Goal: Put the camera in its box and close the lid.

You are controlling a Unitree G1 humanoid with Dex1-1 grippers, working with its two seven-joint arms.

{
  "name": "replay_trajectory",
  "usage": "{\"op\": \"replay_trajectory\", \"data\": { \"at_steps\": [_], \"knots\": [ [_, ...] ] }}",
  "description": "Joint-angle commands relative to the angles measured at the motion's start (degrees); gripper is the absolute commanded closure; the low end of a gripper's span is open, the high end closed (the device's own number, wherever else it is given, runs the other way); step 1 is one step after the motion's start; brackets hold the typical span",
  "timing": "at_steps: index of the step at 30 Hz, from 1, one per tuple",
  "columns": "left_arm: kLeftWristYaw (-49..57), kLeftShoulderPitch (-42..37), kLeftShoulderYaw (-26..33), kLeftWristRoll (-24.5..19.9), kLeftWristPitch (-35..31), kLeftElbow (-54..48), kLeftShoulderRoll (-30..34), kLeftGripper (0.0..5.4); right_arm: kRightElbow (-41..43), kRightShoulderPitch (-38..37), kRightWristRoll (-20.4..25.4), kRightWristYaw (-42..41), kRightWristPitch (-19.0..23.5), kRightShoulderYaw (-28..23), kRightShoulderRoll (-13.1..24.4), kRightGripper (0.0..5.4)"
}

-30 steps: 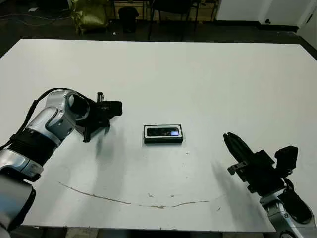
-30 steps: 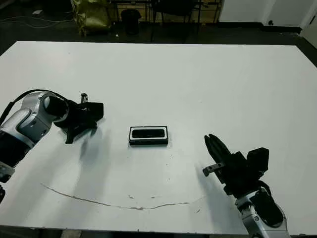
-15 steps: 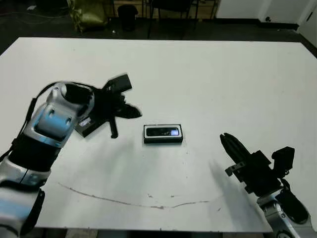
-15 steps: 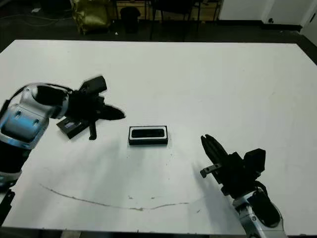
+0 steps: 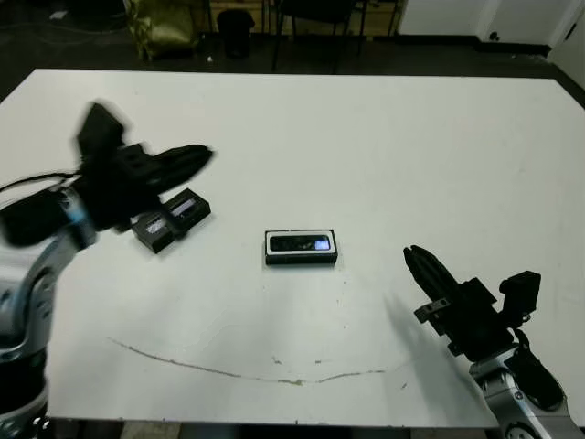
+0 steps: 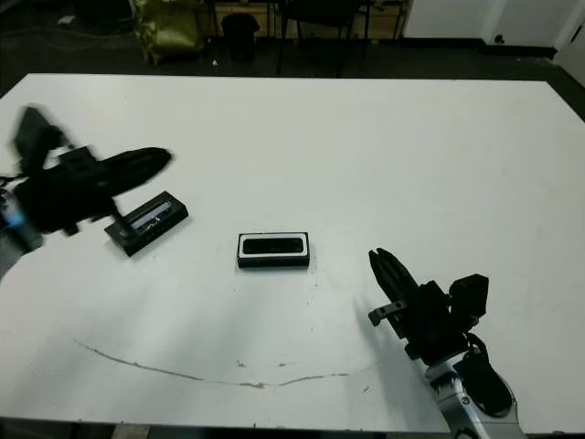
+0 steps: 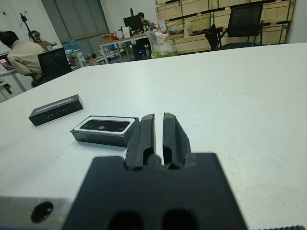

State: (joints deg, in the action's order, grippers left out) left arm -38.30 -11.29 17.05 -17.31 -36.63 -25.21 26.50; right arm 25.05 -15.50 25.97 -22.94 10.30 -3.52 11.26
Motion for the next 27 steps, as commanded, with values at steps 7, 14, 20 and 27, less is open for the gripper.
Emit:
{"op": "replay_trajectory", "data": {
  "at_steps": [7,14,20,27],
  "knots": [
    [7.75,10.85,2.25,-0.65,7.14,3.06,-2.90,5.40,0.81,-0.40,-0.89,1.57,2.33,0.21,0.78,5.38],
    [9.62,13.10,-0.17,-1.25,10.08,5.61,-4.11,5.18,1.46,-0.45,-0.66,1.60,3.72,-0.13,1.20,5.40],
    [4.62,12.81,-3.48,-1.57,12.54,9.34,-0.36,3.81,0.76,-0.55,-0.44,1.02,2.51,-0.03,0.67,5.40],
    [0.79,11.28,-5.20,-2.90,12.60,13.87,1.93,2.11,-0.44,-0.50,0.04,0.33,2.09,-0.08,0.53,5.40]
  ]
}}
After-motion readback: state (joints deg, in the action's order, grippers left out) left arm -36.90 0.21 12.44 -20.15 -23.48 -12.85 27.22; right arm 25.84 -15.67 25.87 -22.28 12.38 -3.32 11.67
